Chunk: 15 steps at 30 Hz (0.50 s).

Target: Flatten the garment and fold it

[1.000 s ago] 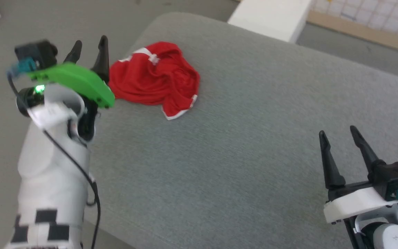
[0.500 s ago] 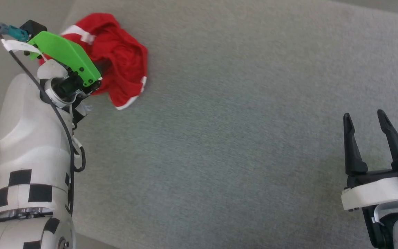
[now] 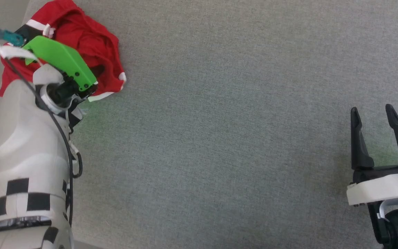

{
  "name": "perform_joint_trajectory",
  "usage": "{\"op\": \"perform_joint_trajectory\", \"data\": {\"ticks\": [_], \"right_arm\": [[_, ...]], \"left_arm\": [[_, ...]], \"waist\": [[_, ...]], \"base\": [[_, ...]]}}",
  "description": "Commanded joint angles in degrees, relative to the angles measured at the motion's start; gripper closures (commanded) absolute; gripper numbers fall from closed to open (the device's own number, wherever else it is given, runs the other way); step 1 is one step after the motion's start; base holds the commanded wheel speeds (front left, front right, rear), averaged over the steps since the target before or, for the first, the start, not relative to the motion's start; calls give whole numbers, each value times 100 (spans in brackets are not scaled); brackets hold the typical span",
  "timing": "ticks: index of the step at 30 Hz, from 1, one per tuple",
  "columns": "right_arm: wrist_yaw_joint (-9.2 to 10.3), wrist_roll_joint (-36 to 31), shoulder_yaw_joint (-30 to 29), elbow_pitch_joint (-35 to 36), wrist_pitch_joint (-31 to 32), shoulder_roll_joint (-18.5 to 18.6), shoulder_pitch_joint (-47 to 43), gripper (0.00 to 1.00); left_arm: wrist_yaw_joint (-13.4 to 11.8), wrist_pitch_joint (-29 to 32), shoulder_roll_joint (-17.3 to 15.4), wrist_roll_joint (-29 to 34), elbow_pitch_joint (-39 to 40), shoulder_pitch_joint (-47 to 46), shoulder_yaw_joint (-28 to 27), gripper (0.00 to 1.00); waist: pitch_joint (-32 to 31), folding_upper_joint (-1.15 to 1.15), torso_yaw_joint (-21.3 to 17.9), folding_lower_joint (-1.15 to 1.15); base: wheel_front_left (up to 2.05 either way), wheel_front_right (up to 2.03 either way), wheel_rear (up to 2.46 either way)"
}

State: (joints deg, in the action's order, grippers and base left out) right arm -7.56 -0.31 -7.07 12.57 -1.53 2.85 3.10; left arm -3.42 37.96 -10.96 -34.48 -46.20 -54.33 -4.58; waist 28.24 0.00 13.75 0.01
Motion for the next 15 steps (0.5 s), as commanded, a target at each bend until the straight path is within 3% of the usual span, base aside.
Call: {"op": "perform_joint_trajectory", "data": {"ticks": [1, 8, 15], "right_arm": [[8, -62, -1, 47, -20, 3, 111, 0], [8, -26, 19, -36, -45, 3, 67, 0], [8, 174, 146, -389, -225, 3, 69, 0]], "left_arm": [[100, -171, 98, -71, -11, 206, 4, 100], [586, -1181, 43, -98, 311, 156, -64, 100], [767, -2064, -258, 194, 605, -249, 38, 100]], "waist": [[-37, 0, 23, -1], [-289, 0, 151, -1], [-767, 0, 141, -1]], "base": [[0, 0, 0], [0, 0, 0], [0, 0, 0]]}}
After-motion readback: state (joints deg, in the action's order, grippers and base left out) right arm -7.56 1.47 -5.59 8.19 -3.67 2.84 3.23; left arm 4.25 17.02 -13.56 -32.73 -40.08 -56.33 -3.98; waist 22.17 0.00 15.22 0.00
